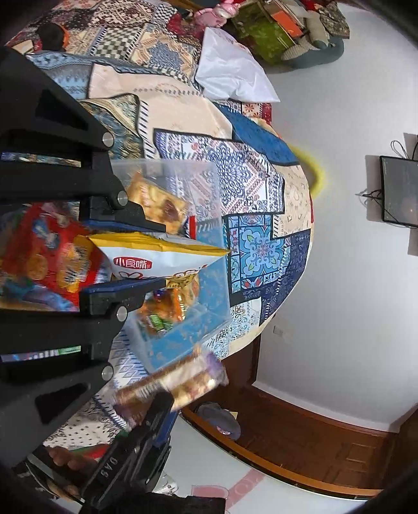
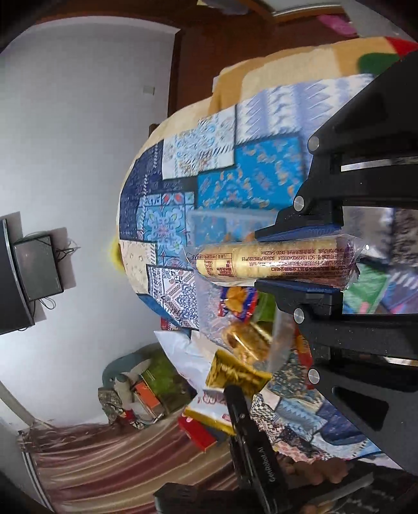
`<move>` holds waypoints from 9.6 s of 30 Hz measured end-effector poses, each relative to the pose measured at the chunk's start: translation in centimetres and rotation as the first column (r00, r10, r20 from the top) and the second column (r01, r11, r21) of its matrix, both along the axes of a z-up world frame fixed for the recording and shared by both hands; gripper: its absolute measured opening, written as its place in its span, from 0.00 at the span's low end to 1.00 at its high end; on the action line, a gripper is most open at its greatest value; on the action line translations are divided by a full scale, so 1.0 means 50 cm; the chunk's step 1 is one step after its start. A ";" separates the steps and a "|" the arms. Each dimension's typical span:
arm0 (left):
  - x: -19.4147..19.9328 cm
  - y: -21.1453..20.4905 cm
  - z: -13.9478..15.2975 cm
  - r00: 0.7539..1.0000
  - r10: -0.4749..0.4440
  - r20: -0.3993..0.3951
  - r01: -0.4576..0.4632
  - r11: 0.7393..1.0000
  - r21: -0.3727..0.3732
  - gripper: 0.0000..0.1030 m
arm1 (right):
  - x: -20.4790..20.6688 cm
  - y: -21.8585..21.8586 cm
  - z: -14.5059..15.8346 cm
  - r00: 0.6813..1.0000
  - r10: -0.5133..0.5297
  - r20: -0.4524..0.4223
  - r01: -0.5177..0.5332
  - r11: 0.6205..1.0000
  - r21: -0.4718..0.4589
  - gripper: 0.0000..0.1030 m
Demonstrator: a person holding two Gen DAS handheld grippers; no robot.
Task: Organize snacks
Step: 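Lower the white bag and cracker roll into the clear box, open both tools, then grasp the red crisp bag with the left tool while the right tool grasps the green snack pack, then carry the red bag and green pack over the clear box and open both tools, then grasp the bread bag with the left tool while the right tool grasps the round biscuit roll, then lower the bread bag and biscuit roll into the clear box, open both tools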
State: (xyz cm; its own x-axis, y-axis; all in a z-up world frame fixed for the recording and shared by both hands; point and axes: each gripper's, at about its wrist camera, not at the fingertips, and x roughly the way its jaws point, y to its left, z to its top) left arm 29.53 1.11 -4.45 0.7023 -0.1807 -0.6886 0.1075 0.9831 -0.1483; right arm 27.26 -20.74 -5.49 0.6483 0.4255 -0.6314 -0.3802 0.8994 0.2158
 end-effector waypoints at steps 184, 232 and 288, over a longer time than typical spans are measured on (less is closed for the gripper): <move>-0.181 0.035 -0.154 0.966 0.031 -0.257 -0.027 0.999 0.020 0.74 | -0.150 0.156 -0.185 0.938 0.181 -0.297 -0.214 0.973 -0.084 0.49; -0.238 0.030 -0.173 0.983 -0.035 -0.179 0.021 0.997 -0.075 0.36 | -0.153 0.124 -0.186 0.939 0.152 -0.307 -0.160 0.987 0.002 0.31; 0.065 -0.038 -0.055 0.998 -0.057 0.014 0.058 0.998 -0.011 0.55 | 0.103 0.066 -0.014 0.999 0.030 -0.043 -0.032 0.999 -0.024 0.45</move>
State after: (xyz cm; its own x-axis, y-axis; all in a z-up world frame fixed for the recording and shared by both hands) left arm 32.77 -0.80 -7.22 0.6997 -0.2288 -0.6768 0.1658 0.9735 -0.1576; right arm 32.43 -17.44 -6.18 0.6075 0.4289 -0.6686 -0.3989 0.8926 0.2102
